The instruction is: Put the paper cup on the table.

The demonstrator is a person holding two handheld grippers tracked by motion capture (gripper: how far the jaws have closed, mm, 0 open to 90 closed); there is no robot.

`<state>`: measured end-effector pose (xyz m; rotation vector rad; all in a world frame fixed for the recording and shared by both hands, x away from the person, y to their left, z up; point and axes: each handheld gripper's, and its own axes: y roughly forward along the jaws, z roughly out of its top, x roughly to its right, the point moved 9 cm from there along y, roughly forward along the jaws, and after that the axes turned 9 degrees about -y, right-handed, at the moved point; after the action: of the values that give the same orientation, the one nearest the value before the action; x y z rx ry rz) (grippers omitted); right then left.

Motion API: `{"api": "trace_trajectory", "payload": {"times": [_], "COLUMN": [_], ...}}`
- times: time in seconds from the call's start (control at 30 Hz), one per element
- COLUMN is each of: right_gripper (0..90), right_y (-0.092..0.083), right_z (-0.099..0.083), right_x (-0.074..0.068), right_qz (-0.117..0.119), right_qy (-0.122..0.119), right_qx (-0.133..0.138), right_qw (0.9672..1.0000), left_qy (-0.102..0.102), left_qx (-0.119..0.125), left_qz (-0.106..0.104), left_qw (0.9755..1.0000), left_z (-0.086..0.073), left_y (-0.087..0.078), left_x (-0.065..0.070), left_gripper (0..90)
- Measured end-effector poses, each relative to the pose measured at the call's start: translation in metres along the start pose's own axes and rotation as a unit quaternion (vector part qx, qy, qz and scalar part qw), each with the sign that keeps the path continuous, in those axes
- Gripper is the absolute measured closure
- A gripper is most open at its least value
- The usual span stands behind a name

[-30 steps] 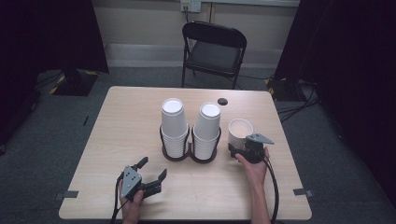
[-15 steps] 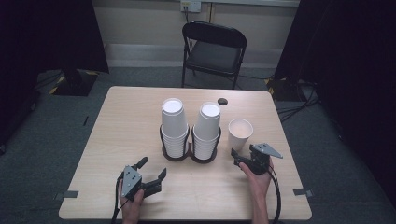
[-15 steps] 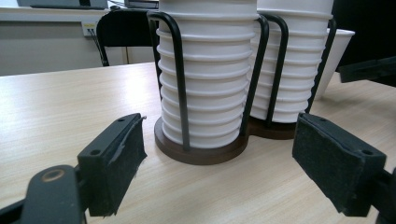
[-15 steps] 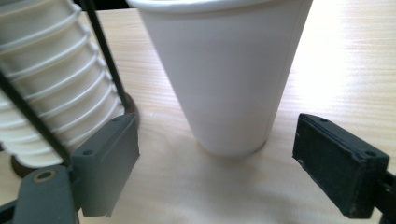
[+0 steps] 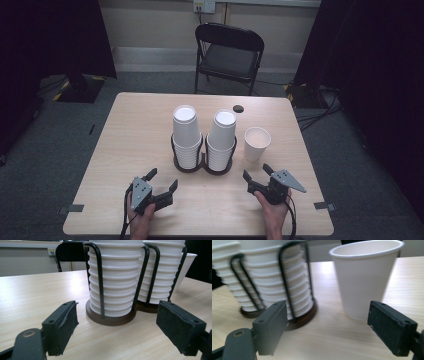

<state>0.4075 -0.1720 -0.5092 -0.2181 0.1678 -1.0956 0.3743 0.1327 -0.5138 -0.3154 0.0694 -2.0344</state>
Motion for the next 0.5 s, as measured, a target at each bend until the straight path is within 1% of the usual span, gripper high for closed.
{"api": "trace_trajectory", "payload": {"times": [0.03,0.07,0.1,0.2,0.23,0.27,0.33,0.37,0.43,0.5], "right_gripper": [15.9,15.6,15.4,15.4,15.4,15.4,15.4,15.4,14.8,13.3], "right_y": [0.000,-0.001,-0.002,-0.003,-0.003,-0.002,0.000,-0.001,-0.002,-0.001], "right_z": [0.000,0.000,-0.001,-0.001,-0.002,-0.004,-0.007,-0.007,-0.006,-0.006], "right_x": [0.000,-0.003,-0.008,-0.020,-0.026,-0.031,-0.037,-0.039,-0.040,-0.040], "right_qz": [0.000,0.001,0.002,0.003,0.008,0.010,0.011,0.016,0.019,0.020], "right_qy": [0.000,0.000,0.000,-0.009,-0.014,-0.021,-0.035,-0.034,-0.033,-0.029], "right_qx": [0.000,0.003,0.009,0.019,0.023,0.020,0.019,0.020,0.031,0.029], "right_qw": [1.0000,1.0000,1.0000,0.9998,0.9996,0.9995,0.9991,0.9991,0.9988,0.9990], "left_qy": [0.000,0.000,-0.004,-0.007,-0.007,-0.007,-0.007,-0.004,-0.005,-0.004], "left_qx": [0.000,0.000,0.001,0.002,0.002,0.002,0.003,0.003,0.003,0.003], "left_qz": [0.001,0.001,0.002,0.001,0.000,-0.001,0.000,0.001,0.000,-0.001], "left_qw": [1.0000,1.0000,1.0000,1.0000,1.0000,1.0000,1.0000,1.0000,1.0000,1.0000], "left_z": [0.000,0.000,0.000,0.000,0.000,0.000,0.000,0.000,0.000,0.000], "left_y": [0.000,0.000,0.000,0.000,0.000,0.000,0.000,0.000,0.000,0.000], "left_x": [0.000,0.000,0.000,0.000,0.000,0.000,0.000,0.000,0.000,0.000], "left_gripper": [16.9,16.9,16.9,16.8,16.8,16.7,16.4,16.4,16.4,16.4]}}
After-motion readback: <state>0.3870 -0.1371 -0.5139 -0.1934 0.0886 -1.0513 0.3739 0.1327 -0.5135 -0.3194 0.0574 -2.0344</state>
